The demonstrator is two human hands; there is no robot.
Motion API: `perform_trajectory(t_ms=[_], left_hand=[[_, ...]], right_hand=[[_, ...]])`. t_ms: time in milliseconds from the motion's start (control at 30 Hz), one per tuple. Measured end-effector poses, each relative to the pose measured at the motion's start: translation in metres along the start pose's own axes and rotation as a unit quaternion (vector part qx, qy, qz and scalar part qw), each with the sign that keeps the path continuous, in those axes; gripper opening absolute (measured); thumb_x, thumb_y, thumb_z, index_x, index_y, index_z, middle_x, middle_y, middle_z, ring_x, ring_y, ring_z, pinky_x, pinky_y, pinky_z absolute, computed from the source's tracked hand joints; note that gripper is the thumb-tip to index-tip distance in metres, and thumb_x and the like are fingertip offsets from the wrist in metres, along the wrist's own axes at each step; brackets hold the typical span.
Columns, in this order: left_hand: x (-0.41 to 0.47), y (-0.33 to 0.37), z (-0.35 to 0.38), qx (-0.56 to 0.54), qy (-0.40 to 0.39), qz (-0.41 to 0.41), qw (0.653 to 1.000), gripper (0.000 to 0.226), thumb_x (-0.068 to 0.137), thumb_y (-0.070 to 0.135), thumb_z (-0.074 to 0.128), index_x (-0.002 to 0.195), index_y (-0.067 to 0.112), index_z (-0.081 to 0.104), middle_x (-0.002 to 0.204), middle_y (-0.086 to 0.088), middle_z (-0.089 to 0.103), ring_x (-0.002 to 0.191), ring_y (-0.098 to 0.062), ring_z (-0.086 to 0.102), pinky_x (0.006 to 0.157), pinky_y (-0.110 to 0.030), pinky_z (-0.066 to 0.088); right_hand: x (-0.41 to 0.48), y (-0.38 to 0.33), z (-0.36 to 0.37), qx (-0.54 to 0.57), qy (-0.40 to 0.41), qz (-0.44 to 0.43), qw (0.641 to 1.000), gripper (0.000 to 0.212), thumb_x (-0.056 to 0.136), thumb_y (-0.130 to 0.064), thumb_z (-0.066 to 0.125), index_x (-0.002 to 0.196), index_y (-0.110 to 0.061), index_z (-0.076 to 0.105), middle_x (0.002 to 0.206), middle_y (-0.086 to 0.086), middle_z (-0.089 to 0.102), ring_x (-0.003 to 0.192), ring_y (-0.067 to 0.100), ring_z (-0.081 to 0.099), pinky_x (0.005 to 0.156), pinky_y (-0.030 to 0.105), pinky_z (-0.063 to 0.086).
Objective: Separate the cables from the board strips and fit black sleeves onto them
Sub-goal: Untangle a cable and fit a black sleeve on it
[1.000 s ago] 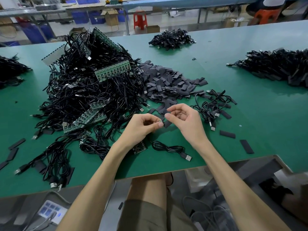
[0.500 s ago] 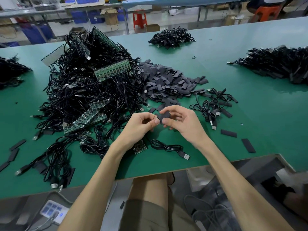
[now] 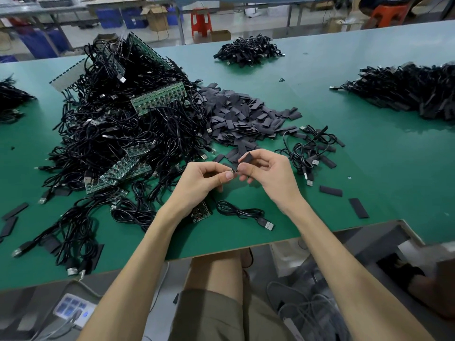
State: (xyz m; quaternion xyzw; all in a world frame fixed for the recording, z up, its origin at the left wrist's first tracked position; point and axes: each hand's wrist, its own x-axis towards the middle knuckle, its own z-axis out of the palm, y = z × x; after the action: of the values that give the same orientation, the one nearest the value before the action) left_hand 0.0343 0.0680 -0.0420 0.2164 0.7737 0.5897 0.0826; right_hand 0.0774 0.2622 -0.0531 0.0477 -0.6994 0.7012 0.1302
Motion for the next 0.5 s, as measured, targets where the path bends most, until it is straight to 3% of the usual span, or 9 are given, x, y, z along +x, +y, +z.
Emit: perform_trajectory(t_ms=[233, 500], left_hand=[[-0.0016, 0.0002, 0.0010, 0.044, -0.015, 0.026, 0.999, 0.017, 0.096, 0.020, 0.069, 0.108, 0.012, 0.079, 0.082, -0.003, 0.077, 0.059, -0.014, 0.060, 0.066, -0.025, 0.049], [-0.0031, 0.0025, 0.0025, 0.045, -0.011, 0.035, 0.998, 0.018, 0.096, 0.016, 0.070, 0.110, 0.010, 0.079, 0.079, 0.002, 0.075, 0.060, -0.013, 0.061, 0.065, -0.021, 0.050]], right_hand=[[0.0001, 0.0017, -0.0002, 0.015, 0.000, -0.005, 1.000, 0.007, 0.086, -0.015, 0.081, 0.091, -0.016, 0.076, 0.079, 0.011, 0.077, 0.068, 0.026, 0.073, 0.062, 0.028, 0.057], [0.0008, 0.0021, -0.0001, -0.005, 0.005, -0.004, 1.000, 0.005, 0.089, -0.012, 0.079, 0.091, -0.009, 0.076, 0.075, 0.009, 0.076, 0.066, 0.023, 0.072, 0.061, 0.027, 0.056]])
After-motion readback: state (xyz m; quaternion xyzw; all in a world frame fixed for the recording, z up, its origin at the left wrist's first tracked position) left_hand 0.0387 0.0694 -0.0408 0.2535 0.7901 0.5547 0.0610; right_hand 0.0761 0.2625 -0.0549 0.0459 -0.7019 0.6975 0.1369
